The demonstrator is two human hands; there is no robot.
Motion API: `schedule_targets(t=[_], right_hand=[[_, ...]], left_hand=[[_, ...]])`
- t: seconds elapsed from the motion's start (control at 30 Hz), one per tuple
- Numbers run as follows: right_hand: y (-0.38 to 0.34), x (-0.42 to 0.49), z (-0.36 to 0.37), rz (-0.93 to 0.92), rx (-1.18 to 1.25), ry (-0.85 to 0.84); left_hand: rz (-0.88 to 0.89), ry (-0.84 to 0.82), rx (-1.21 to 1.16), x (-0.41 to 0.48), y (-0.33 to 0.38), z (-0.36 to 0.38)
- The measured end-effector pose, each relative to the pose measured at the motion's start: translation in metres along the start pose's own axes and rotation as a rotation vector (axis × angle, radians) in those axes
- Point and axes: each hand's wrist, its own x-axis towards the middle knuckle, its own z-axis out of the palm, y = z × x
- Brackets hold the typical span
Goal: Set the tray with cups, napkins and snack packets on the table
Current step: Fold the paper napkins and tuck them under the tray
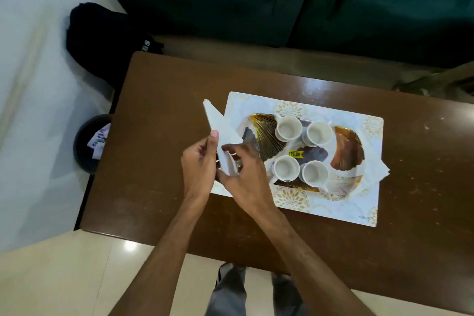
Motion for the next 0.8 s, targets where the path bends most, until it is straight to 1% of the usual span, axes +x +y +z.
schedule_targets(t=[0.07,0.13,0.2,0.3,0.37,0.43,0.5,0.53,0.6,0.67,0.73,0.8], right_hand=[[0.004,0.001,0.018,0.074,0.004,0.066],[0.012,0.004,0.028,0.158,0.123,0.147],[0.019,0.008,0.035,0.271,0.316,0.223],[0.029,0.012,0.040,0.454,0.617,0.290],[0.036,0.011,0.044,0.578,0.763,0.270],[0.043,0.011,0.050,0.675,0.796,0.254],[0.048,0.010,0.057,0.697,0.770,0.255],[0.050,0.010,0.061,0.693,0.733,0.265],[0.055,0.010,0.065,0.638,0.565,0.297],[0.059,0.007,0.068,0.513,0.329,0.322],[0.061,0.003,0.069,0.405,0.139,0.341],[0.064,-0.002,0.071,0.318,-0.013,0.317]], left_hand=[[-0.075,-0.100,0.044,0.007,-0.003,-0.011],[-0.117,-0.197,0.038,0.014,-0.008,-0.019],[-0.120,-0.207,0.038,0.024,-0.015,-0.025],[-0.100,-0.153,0.120,0.044,-0.026,-0.029],[-0.171,-0.180,0.126,0.058,-0.034,-0.028],[-0.272,-0.240,0.118,0.071,-0.039,-0.026],[-0.286,-0.288,0.181,0.079,-0.044,-0.024],[-0.243,-0.279,0.236,0.080,-0.046,-0.023],[-0.080,-0.202,0.343,0.076,-0.052,-0.024],[0.101,-0.181,0.410,0.066,-0.060,-0.026],[0.245,-0.259,0.509,0.054,-0.071,-0.028],[0.330,-0.350,0.674,0.046,-0.082,-0.029]])
